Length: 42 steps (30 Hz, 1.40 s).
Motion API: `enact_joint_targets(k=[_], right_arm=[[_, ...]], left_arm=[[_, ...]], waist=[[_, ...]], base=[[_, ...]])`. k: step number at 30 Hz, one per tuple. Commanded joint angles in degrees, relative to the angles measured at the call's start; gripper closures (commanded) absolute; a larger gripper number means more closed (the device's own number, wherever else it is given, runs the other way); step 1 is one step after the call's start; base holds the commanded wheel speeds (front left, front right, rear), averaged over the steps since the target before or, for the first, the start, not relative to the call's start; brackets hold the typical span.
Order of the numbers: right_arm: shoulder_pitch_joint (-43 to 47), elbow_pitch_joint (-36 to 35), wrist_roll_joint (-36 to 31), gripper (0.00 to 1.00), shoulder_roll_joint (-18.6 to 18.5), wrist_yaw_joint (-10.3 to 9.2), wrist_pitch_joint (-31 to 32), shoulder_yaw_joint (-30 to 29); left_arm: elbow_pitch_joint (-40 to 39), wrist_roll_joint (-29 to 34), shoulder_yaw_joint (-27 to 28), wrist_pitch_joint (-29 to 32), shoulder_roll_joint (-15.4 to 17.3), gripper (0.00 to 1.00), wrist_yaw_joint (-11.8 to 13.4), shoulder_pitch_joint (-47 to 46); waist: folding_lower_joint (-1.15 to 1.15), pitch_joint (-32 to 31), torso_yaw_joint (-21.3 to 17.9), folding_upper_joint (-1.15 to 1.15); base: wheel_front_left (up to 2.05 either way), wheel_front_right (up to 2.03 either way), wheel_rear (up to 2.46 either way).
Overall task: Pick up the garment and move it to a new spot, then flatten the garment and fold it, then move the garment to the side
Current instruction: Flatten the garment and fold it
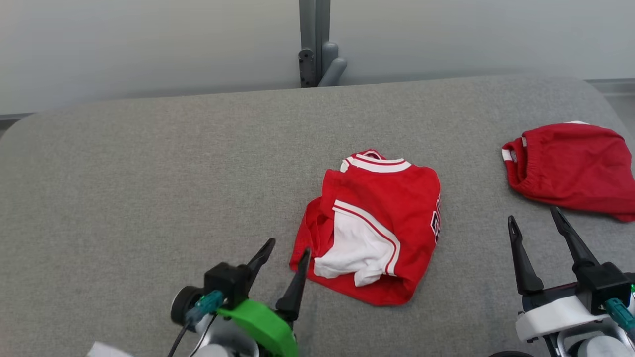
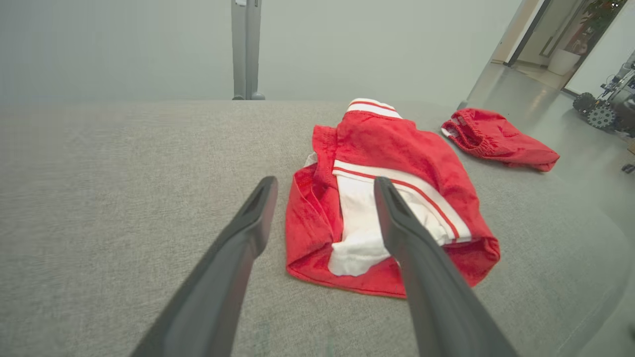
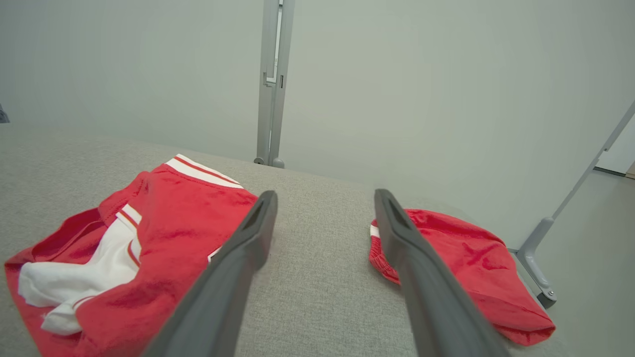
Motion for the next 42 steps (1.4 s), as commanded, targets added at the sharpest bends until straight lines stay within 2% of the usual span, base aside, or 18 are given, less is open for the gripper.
enact_joint_targets(k=[1,5,11,19,24,27,30,31,32,34,35,42], right_arm=[[-1.14,-0.56,-0.45,0.0,0.06,-0.08,-0.38,0.65],[-3.06,-1.02,-0.68,0.0,0.89,-0.08,-0.38,1.92],[-4.64,-0.88,-1.09,0.0,2.01,-0.08,-0.38,2.97],[-4.68,-0.86,-1.44,0.0,2.92,-0.08,-0.38,1.96],[-5.17,-0.39,-1.51,0.0,3.16,-0.08,-0.38,2.15],[-5.21,-0.23,-1.51,0.0,3.04,-0.08,-0.38,2.24],[-5.14,-0.24,-1.41,0.0,2.86,-0.08,-0.38,2.3],[-5.09,-0.25,-1.4,0.0,2.83,-0.08,-0.38,2.37],[-5.09,-0.25,-1.4,0.0,2.83,-0.08,-0.38,2.37],[-4.98,-0.2,-1.35,0.0,2.7,-0.08,-0.38,2.5],[-4.99,-0.14,-1.31,0.0,2.65,-0.08,-0.38,2.55],[-4.6,0.25,-1.18,0.0,2.43,-0.09,-0.38,2.33]], left_arm=[[1.21,-1.1,-1.84,2.26,0.13,0.0,-0.29,-2.89],[4.68,-8.24,-7.32,7.51,0.12,0.0,0.4,-9.03],[11.55,-13.82,-11.98,12.1,0.09,0.0,1.71,-15.18],[18.71,-13.8,-12.54,12.34,0.8,0.0,3.31,-18.23],[20.27,-14.19,-11.93,11.5,1.21,0.0,3.91,-18.49],[20.82,-14.36,-12.03,11.39,1.23,0.0,4.06,-18.41],[21.1,-15.35,-12.51,11.7,1.0,0.0,3.08,-17.87],[21.13,-15.69,-12.92,11.87,0.92,0.11,2.9,-17.72],[21.13,-15.69,-12.92,11.87,0.92,0.11,2.9,-17.72],[20.86,-16.93,-13.32,11.71,0.64,0.96,2.36,-17.5],[20.61,-17.68,-13.56,11.88,0.5,1.0,2.04,-17.43],[16.28,-23.35,-11.89,11.06,0.17,1.0,1.1,-19.62]], waist=[[0.0,3.29,-2.57,-0.01],[0.0,6.73,-4.57,-0.01],[0.0,9.82,-7.3,-0.01],[0.0,10.92,-7.69,-0.01],[0.0,10.8,-6.9,-0.01],[0.0,10.65,-6.51,-0.01],[0.0,10.51,-6.26,-0.01],[0.0,10.48,-6.24,-0.01],[0.0,10.48,-6.24,-0.01],[0.0,10.4,-6.24,-0.01],[0.0,10.37,-6.27,-0.01],[0.0,9.95,-6.23,-0.01]], base=[[0.0,0.0,0.0],[0.0,0.0,0.0],[0.0,0.0,0.0],[0.0,0.0,0.0],[0.0,0.0,0.0],[0.0,0.0,0.0],[0.0,0.0,0.0],[0.0,0.0,0.0],[0.0,0.0,0.0],[0.0,0.0,0.0],[0.0,0.0,0.0],[0.0,0.0,0.0]])
